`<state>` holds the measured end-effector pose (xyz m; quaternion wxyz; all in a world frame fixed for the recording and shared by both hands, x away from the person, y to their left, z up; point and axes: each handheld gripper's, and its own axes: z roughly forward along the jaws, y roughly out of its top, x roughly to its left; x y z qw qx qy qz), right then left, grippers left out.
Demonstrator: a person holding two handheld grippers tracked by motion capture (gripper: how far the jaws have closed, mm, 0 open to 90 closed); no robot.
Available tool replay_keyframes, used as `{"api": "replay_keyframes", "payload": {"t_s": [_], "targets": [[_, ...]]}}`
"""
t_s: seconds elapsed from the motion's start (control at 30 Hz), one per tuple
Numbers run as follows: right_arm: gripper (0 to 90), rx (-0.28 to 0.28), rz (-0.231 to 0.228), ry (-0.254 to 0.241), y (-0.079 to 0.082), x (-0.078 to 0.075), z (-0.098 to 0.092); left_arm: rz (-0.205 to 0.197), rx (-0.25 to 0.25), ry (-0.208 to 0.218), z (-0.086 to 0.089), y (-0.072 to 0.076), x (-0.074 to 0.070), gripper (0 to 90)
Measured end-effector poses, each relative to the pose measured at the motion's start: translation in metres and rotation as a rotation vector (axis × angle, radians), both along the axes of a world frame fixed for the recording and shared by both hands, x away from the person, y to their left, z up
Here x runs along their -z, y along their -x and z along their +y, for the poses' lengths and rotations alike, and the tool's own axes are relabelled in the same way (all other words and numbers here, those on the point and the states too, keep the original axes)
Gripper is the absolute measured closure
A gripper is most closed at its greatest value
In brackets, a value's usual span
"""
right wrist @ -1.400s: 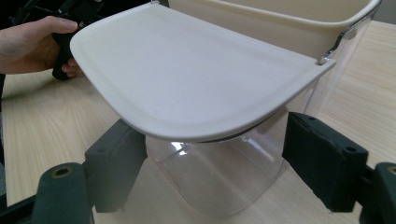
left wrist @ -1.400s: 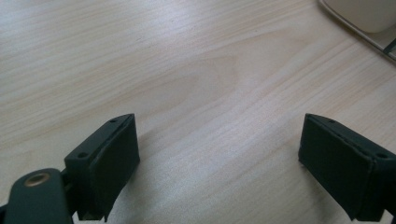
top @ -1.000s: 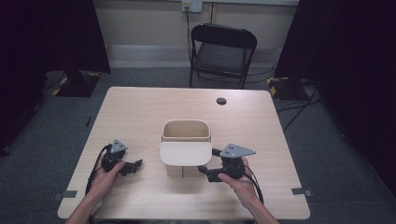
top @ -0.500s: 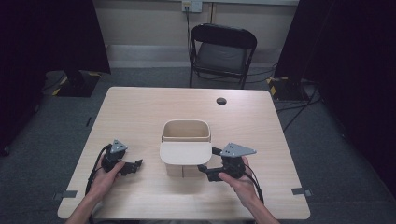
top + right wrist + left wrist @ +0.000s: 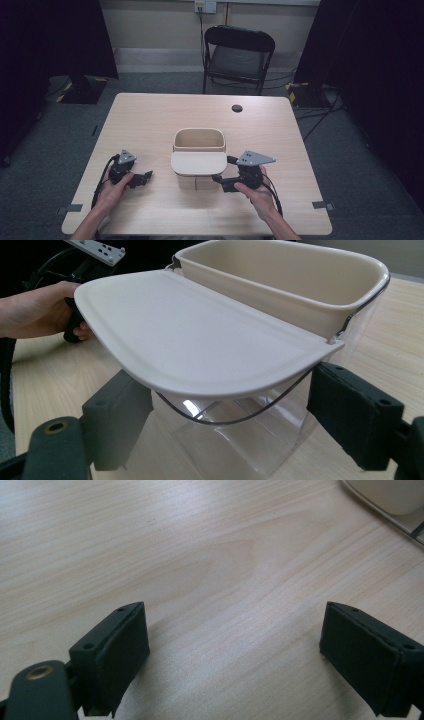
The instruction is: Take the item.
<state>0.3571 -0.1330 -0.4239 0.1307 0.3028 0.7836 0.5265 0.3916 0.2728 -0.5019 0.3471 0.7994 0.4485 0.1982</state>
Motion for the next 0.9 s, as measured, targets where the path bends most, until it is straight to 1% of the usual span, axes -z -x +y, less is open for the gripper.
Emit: {"api": "replay_keyframes", "payload": {"t_s": [0.27,0.37,0.4,0.47,0.9], "targets": [[17.8,0.009,0.001,0.004,-0.0017,-0.0013,-0.0018,0.0,0.0,-0.002,0.0001,0.0,-0.0001,11.6],[18.1,0.013,-0.001,-0.008,-0.0021,-0.002,-0.0028,0.0,-0.001,-0.002,0.0,0.0001,-0.0001,11.6],[18.2,0.013,-0.006,-0.003,-0.002,-0.0026,-0.0029,0.0,-0.001,-0.001,0.0,0.0001,-0.0001,11.6],[18.3,0.016,-0.007,-0.008,-0.0015,-0.0038,-0.0026,0.001,-0.002,-0.002,0.0,0.0002,-0.0001,11.6],[18.0,0.01,-0.02,-0.01,-0.0038,-0.0073,-0.0019,0.0,-0.002,-0.002,-0.0001,0.0002,-0.0001,11.6]]}}
